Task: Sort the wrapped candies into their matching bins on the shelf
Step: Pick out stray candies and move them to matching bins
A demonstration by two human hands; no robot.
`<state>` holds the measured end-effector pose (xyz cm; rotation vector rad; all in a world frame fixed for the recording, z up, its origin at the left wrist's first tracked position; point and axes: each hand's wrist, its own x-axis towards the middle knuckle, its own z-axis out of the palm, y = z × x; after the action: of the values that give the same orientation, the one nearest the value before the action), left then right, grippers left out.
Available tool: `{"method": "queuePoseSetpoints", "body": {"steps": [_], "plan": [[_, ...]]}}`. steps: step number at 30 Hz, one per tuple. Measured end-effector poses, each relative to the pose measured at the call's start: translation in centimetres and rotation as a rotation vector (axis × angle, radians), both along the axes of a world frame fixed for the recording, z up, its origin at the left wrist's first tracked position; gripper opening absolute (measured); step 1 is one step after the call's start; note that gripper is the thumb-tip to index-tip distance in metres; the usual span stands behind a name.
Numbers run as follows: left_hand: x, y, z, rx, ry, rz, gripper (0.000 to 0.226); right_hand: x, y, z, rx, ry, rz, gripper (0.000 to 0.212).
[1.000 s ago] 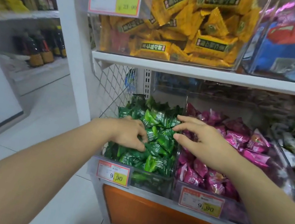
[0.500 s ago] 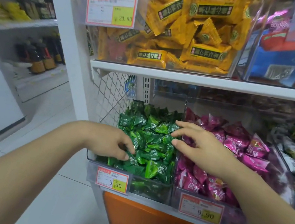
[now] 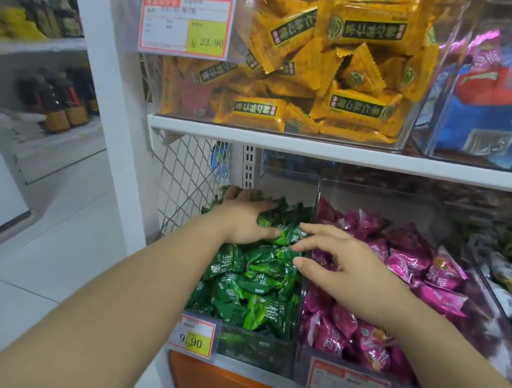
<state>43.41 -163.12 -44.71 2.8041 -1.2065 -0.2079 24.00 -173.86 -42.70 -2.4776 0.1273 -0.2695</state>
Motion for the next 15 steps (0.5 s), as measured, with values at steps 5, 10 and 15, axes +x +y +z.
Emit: {"method": "queuePoseSetpoints", "body": {"steps": [5,10,15], "plan": [[-0.5,0.4,0.6,0.166,0.058,-0.006,0.058,0.1,-0.1,-0.1,0.005,0.007,-0.009,0.021],[-3.9,3.4,1.5,0.138,0.180,-0.068,0.045,0.0,0.0,-0.1,0.004,0.004,-0.006,0.020],[-6.7,6.0,1.4,0.198,0.177,-0.144,0.056,0.0,0.1,-0.2,-0.006,0.002,-0.008,0.019]]}}
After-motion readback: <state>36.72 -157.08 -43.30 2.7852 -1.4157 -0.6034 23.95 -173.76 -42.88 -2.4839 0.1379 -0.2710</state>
